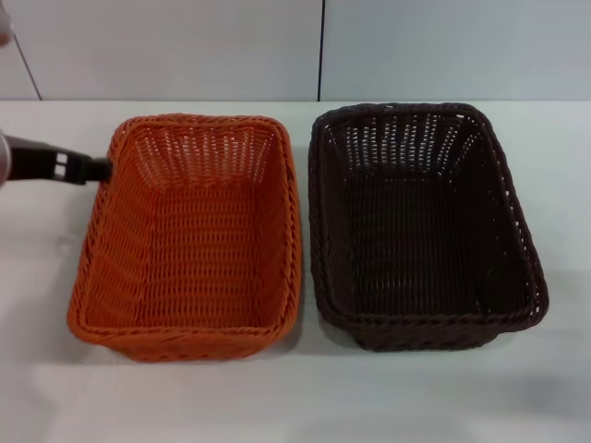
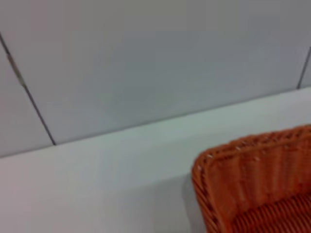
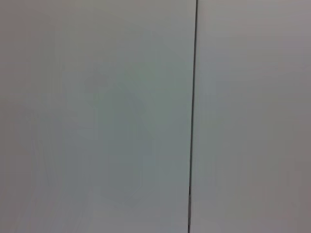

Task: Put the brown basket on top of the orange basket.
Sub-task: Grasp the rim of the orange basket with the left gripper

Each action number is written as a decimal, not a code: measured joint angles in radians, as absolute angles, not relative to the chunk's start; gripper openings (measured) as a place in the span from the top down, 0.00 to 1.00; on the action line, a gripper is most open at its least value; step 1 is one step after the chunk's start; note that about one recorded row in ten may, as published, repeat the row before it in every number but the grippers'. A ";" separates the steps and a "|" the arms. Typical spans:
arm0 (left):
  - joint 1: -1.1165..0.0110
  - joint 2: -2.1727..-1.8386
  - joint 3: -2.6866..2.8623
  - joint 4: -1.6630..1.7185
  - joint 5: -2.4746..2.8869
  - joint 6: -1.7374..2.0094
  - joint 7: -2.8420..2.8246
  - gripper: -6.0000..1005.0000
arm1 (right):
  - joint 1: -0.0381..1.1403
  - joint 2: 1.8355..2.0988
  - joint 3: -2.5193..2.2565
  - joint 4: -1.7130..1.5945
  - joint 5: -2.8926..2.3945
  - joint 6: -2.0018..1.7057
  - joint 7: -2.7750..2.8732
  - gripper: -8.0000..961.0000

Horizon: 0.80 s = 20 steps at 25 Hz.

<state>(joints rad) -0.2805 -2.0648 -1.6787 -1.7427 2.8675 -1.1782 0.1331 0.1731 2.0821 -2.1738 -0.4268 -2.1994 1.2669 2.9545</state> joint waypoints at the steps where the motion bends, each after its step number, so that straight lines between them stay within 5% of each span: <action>1: -0.281 -2.065 -1.679 -1.743 2.868 -1.178 0.133 0.32 | 0.173 2.082 -2.174 -0.427 -2.199 1.267 2.954 0.25; 20: -0.406 -2.060 -1.647 -1.395 2.841 -1.103 0.110 0.36 | 0.182 2.079 -2.172 -0.417 -2.197 1.267 2.954 0.25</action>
